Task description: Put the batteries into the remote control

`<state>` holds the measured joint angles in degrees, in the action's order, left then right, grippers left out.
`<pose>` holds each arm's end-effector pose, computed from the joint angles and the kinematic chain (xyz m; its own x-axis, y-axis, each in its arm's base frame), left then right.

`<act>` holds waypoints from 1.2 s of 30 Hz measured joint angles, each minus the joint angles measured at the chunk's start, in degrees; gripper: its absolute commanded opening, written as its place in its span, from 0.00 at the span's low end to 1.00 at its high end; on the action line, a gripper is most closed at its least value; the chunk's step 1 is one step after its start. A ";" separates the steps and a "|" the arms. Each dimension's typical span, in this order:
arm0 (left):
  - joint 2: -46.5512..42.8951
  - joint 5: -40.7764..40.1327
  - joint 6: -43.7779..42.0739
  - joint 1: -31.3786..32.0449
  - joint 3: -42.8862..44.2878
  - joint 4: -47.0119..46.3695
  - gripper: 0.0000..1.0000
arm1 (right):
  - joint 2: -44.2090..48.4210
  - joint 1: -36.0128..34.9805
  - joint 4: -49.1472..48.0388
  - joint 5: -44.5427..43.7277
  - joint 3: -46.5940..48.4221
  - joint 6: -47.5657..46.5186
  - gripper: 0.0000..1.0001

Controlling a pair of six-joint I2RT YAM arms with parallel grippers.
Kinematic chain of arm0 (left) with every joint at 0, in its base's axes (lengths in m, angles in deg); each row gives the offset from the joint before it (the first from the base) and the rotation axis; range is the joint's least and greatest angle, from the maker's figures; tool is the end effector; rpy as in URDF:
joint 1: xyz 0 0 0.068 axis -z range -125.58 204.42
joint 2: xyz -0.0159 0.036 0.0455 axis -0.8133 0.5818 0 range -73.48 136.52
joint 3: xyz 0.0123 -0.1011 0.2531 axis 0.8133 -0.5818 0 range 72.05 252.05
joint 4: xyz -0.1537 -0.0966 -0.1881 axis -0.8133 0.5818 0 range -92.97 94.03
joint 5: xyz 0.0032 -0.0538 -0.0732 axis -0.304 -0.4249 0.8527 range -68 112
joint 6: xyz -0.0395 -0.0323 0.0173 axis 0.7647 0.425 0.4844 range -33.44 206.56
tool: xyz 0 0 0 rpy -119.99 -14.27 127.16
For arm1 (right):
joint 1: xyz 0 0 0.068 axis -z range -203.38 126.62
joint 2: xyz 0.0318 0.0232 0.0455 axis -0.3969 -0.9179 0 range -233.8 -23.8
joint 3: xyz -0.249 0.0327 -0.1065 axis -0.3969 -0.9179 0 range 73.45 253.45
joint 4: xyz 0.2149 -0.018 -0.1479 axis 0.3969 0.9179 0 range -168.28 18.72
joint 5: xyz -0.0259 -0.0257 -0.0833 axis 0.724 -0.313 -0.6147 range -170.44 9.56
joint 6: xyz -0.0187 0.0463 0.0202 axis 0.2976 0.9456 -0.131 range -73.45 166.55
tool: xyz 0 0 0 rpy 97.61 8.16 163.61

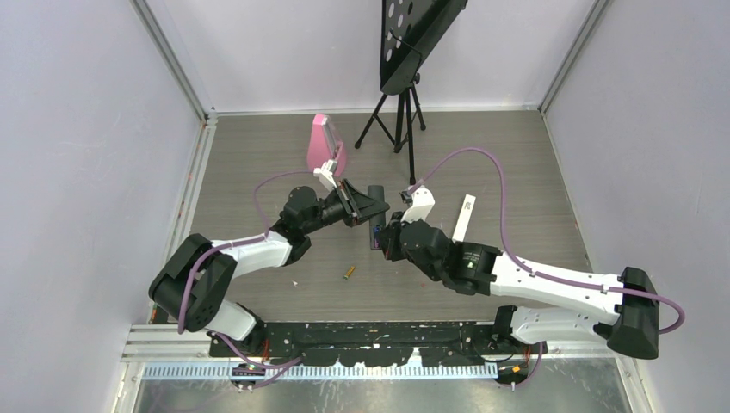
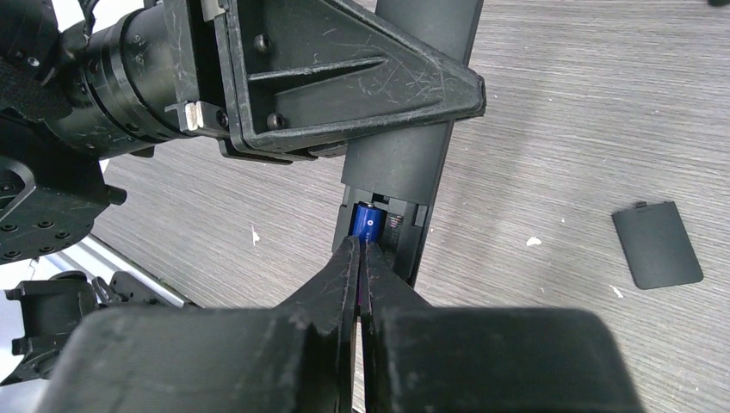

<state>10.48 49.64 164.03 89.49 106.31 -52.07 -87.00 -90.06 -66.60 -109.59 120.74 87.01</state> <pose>0.2376 -0.1870 0.2269 -0.8693 -0.4464 -0.2122 0.1844 0.1055 -0.9772 0.1134 0.2193 0.2910 -0.5489 0.1581 -0.8208 -0.3611 0.8408 0.4034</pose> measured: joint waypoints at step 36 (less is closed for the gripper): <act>-10.80 8.41 -22.56 -1.75 -0.17 9.94 0.00 | 17.77 0.24 7.02 -4.44 -1.36 7.54 0.54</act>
<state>-0.32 58.05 141.48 87.74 106.14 -42.13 -69.23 -89.82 -59.58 -114.02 119.38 94.56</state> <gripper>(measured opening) 0.191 0.506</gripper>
